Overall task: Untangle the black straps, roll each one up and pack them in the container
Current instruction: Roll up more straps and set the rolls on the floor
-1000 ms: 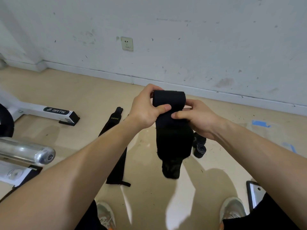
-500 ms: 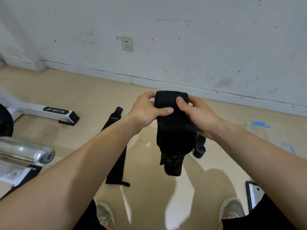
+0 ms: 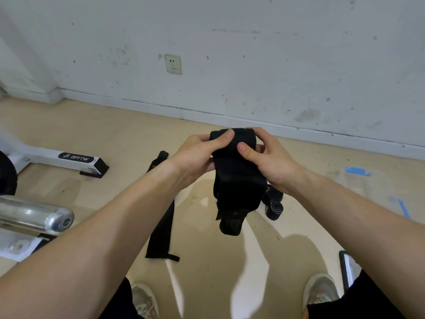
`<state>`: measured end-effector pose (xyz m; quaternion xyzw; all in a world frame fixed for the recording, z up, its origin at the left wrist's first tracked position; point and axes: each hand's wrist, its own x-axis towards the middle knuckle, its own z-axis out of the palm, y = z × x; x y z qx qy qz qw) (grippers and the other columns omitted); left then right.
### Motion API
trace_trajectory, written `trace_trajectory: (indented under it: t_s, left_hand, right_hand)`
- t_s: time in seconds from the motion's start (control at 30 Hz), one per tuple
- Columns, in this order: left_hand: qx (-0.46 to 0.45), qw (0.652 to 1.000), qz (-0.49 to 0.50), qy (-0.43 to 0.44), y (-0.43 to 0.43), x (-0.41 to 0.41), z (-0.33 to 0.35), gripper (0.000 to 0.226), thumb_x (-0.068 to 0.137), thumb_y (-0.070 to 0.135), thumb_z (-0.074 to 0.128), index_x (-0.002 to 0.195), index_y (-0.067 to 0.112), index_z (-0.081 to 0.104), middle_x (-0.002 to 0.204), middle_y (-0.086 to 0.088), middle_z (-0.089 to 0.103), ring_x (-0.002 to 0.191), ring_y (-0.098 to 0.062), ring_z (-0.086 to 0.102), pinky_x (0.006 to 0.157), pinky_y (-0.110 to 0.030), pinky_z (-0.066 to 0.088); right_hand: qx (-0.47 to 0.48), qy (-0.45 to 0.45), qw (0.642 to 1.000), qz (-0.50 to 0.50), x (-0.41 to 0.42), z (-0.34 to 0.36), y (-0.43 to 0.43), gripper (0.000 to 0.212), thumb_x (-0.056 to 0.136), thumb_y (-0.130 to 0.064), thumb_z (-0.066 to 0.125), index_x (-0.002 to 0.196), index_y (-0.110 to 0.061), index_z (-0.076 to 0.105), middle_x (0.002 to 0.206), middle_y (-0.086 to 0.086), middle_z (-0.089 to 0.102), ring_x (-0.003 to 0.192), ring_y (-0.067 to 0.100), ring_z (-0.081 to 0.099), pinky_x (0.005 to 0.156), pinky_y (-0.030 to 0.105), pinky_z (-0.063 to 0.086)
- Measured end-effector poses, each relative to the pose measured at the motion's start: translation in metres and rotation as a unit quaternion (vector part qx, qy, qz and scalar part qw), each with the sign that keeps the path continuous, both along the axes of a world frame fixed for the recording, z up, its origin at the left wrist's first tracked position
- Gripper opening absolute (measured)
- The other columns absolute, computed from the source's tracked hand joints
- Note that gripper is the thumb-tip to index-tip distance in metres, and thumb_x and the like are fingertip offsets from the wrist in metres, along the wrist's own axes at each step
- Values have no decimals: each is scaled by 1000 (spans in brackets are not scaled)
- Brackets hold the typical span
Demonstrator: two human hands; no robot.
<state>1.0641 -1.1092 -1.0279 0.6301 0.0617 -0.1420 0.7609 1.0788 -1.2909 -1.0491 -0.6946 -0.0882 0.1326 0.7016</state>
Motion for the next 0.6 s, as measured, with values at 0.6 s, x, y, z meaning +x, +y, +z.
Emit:
trace_trajectory:
  t_s: [0.6]
  left_hand:
    - [18,992,121,-37,3,10,-9,34,96,26,72,116,-1,71,110,-14,77,102,-26,76,93,-39,60]
  right_hand:
    - [-91,61,994,-19,-9,-9,14,24,95,-30,71,111,-12,67,88,2,79,79,18,77,64,26,57]
